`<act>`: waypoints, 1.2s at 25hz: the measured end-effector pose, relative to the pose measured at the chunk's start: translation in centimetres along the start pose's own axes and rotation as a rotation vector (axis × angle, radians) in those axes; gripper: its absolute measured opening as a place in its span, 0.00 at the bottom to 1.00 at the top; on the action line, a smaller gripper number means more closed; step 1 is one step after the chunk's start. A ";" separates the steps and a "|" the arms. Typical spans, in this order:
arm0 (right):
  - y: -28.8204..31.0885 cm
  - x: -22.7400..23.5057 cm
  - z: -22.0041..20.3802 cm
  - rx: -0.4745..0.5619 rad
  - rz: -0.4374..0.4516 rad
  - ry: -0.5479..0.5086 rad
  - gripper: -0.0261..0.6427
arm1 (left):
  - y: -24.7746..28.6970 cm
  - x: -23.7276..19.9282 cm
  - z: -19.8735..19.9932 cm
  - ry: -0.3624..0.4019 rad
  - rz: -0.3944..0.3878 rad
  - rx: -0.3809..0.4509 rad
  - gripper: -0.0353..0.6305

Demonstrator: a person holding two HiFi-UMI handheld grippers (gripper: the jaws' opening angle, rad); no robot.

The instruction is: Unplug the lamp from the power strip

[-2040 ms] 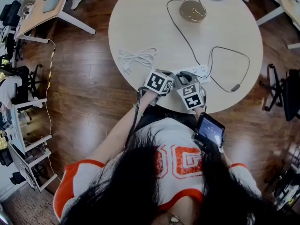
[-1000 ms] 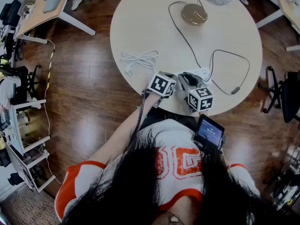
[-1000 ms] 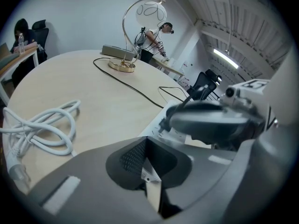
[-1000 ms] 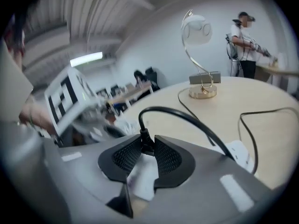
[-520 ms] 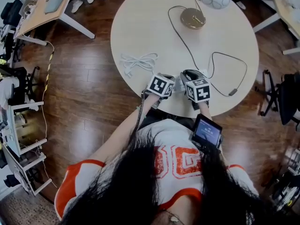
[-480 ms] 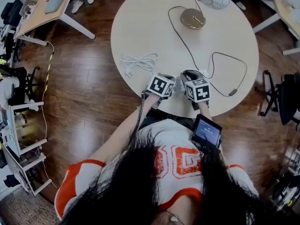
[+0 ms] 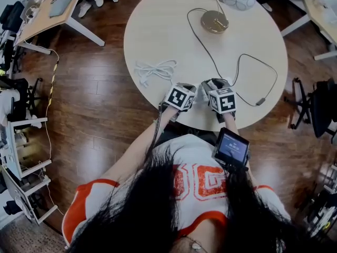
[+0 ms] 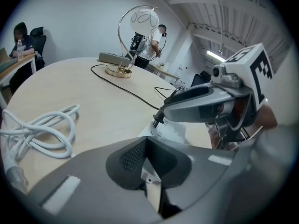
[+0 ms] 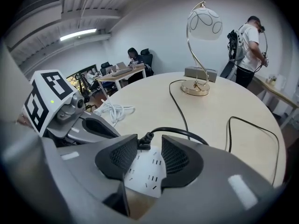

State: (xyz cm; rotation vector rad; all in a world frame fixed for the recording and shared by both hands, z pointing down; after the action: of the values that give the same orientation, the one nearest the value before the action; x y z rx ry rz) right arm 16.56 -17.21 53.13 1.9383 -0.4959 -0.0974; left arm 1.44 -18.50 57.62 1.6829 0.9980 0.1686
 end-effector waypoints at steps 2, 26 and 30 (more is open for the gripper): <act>-0.4 -0.1 -0.7 0.006 -0.002 0.022 0.26 | -0.2 0.1 -0.2 -0.014 -0.005 0.018 0.05; -3.6 -6.3 -5.9 0.178 -0.012 0.146 0.04 | -8.3 4.2 -4.1 -0.080 -0.094 0.352 0.05; -4.2 -8.6 -7.2 0.197 -0.001 0.172 0.04 | -9.6 4.5 -6.5 -0.083 -0.095 0.377 0.05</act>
State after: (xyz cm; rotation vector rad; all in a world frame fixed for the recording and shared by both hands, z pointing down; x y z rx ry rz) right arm 12.12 -6.30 50.99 2.1165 -0.4023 0.1209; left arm -4.46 -10.47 50.23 1.9586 1.0934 -0.1617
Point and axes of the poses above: the fingertips, and each gripper's own axes: y forward along the fingers, x to its right, z out of its top, the point moved 10 cm from there along -y, backward along the fingers, and after that the axes turned 15 degrees about -x, right-handed, at the moved point
